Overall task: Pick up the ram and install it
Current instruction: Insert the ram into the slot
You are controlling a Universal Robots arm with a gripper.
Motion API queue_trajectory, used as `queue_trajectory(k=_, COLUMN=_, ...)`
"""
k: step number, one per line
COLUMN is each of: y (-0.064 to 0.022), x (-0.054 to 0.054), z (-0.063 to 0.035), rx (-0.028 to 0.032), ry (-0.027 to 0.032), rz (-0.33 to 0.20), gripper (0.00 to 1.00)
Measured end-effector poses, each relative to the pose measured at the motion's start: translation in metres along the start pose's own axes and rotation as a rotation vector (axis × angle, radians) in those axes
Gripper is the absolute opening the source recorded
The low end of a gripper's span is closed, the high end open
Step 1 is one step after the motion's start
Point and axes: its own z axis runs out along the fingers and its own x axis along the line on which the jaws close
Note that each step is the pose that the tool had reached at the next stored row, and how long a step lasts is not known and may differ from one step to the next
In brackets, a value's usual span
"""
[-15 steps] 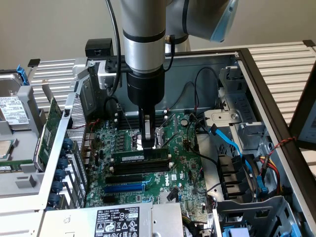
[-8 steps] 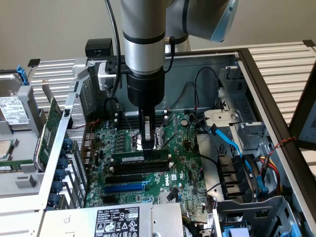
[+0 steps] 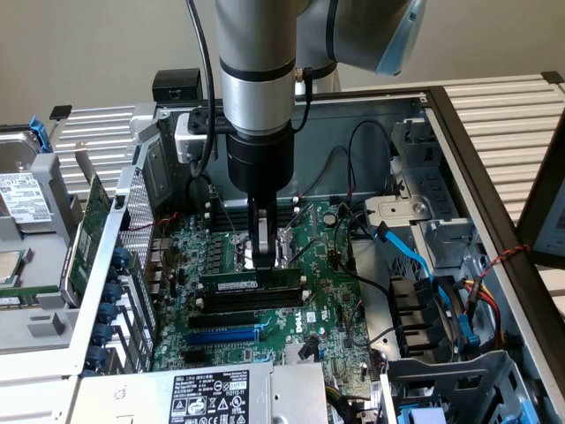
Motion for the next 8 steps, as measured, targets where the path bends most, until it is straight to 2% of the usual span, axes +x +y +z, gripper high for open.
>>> queue_trajectory(k=8, y=-0.0001, x=0.0008, z=0.0015, rx=-0.0001, ry=0.0000, rz=0.000, gripper=0.13)
